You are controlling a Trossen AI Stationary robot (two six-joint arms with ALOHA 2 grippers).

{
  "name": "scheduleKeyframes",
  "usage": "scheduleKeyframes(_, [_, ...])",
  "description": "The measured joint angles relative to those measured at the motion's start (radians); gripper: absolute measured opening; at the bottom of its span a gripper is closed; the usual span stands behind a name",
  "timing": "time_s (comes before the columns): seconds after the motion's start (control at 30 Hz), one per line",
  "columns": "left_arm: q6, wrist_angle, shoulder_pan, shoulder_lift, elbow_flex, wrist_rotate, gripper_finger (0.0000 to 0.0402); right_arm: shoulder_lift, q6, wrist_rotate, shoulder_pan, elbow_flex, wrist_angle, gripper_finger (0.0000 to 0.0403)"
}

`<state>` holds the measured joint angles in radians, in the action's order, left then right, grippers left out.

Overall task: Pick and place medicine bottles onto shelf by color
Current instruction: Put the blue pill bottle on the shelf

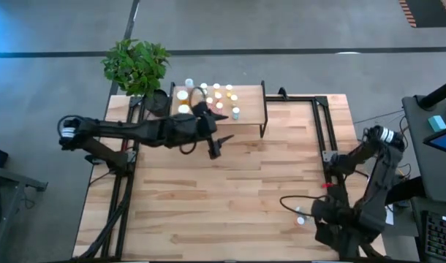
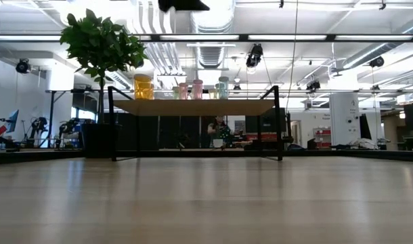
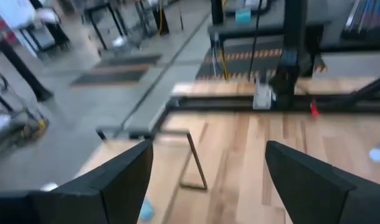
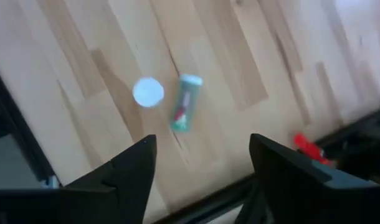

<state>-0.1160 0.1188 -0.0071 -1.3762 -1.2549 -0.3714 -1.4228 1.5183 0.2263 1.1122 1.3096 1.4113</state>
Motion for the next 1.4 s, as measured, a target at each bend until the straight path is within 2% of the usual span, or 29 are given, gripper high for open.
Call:
scheduleKeyframes(0.2, [0.105, -0.008, -0.013, -0.073, -0.011, 0.035, 0.0293, -0.066, 0.116, 0.027, 0.016, -0.035, -0.034, 0.0214])
scheduleKeyframes(0.4, [0.109, -0.014, -0.017, -0.082, -0.022, 0.058, 0.0293, -0.057, 0.143, 0.055, 0.015, -0.152, -0.104, 0.0203])
scheduleKeyframes(0.5, [0.109, -0.01, -0.016, -0.061, -0.02, 0.058, 0.0293, -0.039, 0.09, 0.033, 0.024, -0.204, -0.205, 0.0203])
scheduleKeyframes(0.63, [0.109, -0.003, -0.021, -0.034, -0.016, 0.058, 0.0293, -0.031, -0.095, 0.013, 0.022, -0.274, -0.364, 0.0203])
scheduleKeyframes(0.73, [0.11, 0.006, -0.028, -0.031, -0.016, 0.058, 0.0293, -0.033, -0.171, -0.004, 0.023, -0.324, -0.408, 0.0203])
scheduleKeyframes(0.9, [0.11, 0.005, -0.043, -0.027, -0.014, 0.057, 0.0293, -0.019, -0.144, -0.022, 0.021, -0.386, -0.422, 0.0203])
scheduleKeyframes(1.1, [0.11, 0.013, -0.046, -0.027, 0.005, 0.057, 0.0293, -0.012, -0.204, -0.072, 0.021, -0.429, -0.599, 0.0203])
scheduleKeyframes(1.2, [0.11, 0.019, -0.045, -0.027, 0.005, 0.057, 0.0293, -0.025, -0.192, -0.096, 0.022, -0.467, -0.629, 0.0203])
scheduleKeyframes(1.4, [0.11, 0.022, -0.045, -0.028, 0.012, 0.055, 0.0293, -0.03, -0.13, -0.067, 0.016, -0.508, -0.635, 0.0203])
